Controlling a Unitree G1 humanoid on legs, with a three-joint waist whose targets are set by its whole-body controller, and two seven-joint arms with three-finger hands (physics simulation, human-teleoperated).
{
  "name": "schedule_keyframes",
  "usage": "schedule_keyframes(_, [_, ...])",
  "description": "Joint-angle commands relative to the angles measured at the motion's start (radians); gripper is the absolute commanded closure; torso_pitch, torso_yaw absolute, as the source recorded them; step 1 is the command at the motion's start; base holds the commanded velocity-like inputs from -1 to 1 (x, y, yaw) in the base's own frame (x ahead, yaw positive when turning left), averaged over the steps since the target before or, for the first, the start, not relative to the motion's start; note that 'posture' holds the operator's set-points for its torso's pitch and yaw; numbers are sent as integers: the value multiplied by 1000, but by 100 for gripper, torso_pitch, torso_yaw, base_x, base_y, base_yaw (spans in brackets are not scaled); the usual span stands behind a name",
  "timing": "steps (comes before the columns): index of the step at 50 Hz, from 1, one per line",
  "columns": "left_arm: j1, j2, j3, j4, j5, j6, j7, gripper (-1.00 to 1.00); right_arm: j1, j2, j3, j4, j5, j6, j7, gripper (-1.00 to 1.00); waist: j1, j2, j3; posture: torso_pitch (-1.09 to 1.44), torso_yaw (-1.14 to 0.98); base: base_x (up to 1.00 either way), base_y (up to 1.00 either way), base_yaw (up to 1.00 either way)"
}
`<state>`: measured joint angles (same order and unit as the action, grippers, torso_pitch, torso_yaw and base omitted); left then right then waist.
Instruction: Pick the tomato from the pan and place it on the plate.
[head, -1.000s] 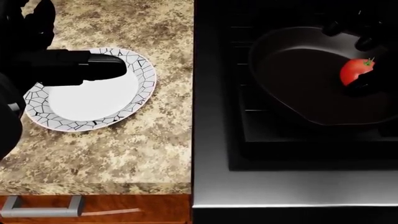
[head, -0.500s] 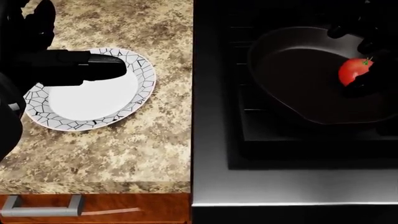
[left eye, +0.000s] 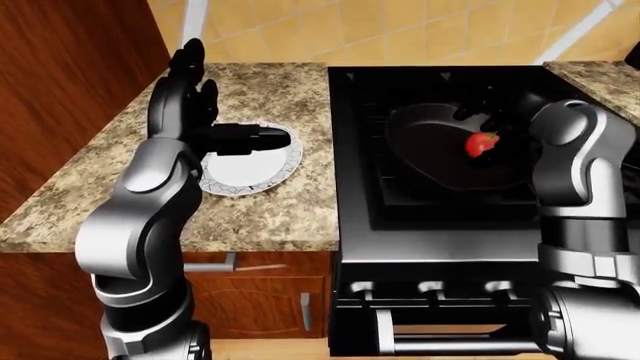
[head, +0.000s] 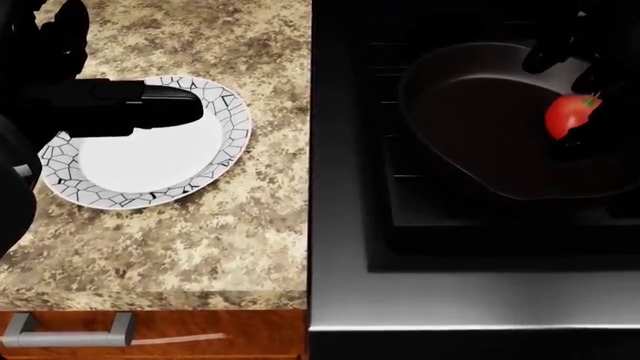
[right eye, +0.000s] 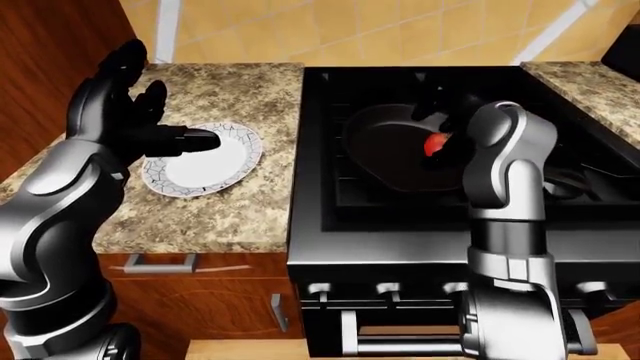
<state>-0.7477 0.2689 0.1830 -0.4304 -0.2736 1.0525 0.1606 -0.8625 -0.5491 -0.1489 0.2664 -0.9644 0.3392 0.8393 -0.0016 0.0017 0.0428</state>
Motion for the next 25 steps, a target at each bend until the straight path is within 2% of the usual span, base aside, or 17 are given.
schedule_keyframes(1, [-29,8,7,-28,2,-30,1,-100,-32,-16,-13,-41,-7,-14,-9,-23,0,-4,-29,0,0,0,0,0])
schedule_keyframes(14, [-28,6,7,-37,3,-23,1,-100,-13,-14,-15,-63,-21,-28,5,-19,0,-5,-30,0,0,0,0,0])
schedule_keyframes(25, [-31,9,8,-31,2,-25,1,-100,16,3,-12,-60,-42,-61,-30,-19,0,-7,-31,0,0,0,0,0])
